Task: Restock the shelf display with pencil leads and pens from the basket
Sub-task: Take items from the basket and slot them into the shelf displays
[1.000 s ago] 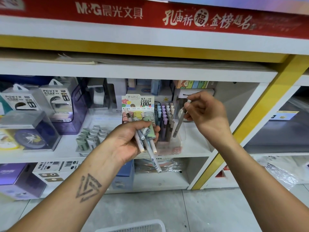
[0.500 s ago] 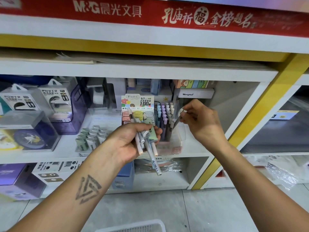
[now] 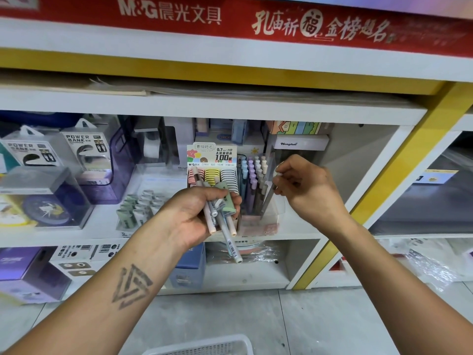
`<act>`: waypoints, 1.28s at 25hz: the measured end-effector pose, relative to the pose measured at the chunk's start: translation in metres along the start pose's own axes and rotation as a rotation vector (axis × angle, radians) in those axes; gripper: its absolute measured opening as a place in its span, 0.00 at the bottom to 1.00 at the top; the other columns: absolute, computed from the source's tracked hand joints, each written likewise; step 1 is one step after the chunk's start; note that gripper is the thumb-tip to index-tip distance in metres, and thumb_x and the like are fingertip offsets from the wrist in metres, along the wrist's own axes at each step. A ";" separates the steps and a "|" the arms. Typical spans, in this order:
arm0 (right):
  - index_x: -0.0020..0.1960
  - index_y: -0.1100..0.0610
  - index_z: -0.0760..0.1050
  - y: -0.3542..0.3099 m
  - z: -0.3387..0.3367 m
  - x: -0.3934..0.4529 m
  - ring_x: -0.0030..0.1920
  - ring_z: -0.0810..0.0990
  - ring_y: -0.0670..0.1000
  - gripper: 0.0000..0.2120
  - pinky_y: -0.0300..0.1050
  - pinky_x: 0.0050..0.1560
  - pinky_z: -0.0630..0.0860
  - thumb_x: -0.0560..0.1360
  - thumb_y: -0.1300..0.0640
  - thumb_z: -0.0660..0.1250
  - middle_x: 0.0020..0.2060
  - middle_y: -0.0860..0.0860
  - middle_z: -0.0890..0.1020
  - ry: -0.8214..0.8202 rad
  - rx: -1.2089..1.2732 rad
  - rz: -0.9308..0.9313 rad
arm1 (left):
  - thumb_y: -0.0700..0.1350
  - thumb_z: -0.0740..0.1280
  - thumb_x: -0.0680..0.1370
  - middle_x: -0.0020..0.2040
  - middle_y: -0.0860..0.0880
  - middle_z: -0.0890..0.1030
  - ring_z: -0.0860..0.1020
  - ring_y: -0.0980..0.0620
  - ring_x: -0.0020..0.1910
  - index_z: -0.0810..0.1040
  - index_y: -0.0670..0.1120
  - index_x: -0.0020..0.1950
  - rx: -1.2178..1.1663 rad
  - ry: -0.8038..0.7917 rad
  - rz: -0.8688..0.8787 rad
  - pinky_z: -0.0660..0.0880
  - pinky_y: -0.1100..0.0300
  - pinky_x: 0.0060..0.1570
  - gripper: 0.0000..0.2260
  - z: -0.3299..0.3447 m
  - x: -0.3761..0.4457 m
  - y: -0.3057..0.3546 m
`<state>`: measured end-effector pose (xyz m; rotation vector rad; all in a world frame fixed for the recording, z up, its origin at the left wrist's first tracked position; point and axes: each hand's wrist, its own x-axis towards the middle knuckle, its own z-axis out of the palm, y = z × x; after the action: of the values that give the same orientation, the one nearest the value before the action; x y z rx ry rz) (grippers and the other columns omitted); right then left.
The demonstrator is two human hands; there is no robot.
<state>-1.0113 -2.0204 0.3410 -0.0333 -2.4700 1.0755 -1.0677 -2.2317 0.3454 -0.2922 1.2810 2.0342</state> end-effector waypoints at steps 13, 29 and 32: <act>0.46 0.51 0.81 0.003 0.004 -0.010 0.40 0.83 0.48 0.05 0.51 0.44 0.80 0.75 0.60 0.71 0.38 0.46 0.85 -0.157 -0.243 -0.143 | 0.31 0.65 0.77 0.42 0.36 0.85 0.85 0.43 0.39 0.78 0.34 0.49 -0.014 -0.042 -0.022 0.83 0.50 0.44 0.03 0.001 0.000 -0.004; 0.42 0.61 0.83 -0.032 0.009 0.001 0.29 0.76 0.44 0.04 0.36 0.29 0.68 0.73 0.59 0.75 0.30 0.52 0.82 -0.210 0.421 0.364 | 0.33 0.70 0.70 0.52 0.33 0.83 0.85 0.41 0.49 0.79 0.33 0.58 0.059 -0.293 -0.047 0.83 0.50 0.40 0.16 0.012 -0.002 -0.014; 0.44 0.62 0.80 -0.032 0.005 0.003 0.37 0.81 0.55 0.04 0.42 0.37 0.75 0.76 0.61 0.70 0.38 0.61 0.84 -0.123 0.643 0.445 | 0.32 0.68 0.72 0.53 0.32 0.83 0.84 0.39 0.49 0.76 0.31 0.60 -0.022 -0.263 -0.084 0.83 0.46 0.44 0.16 0.008 0.000 -0.010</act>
<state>-1.0112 -2.0454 0.3622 -0.3367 -2.1461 2.0694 -1.0597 -2.2224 0.3424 -0.0829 1.0677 1.9433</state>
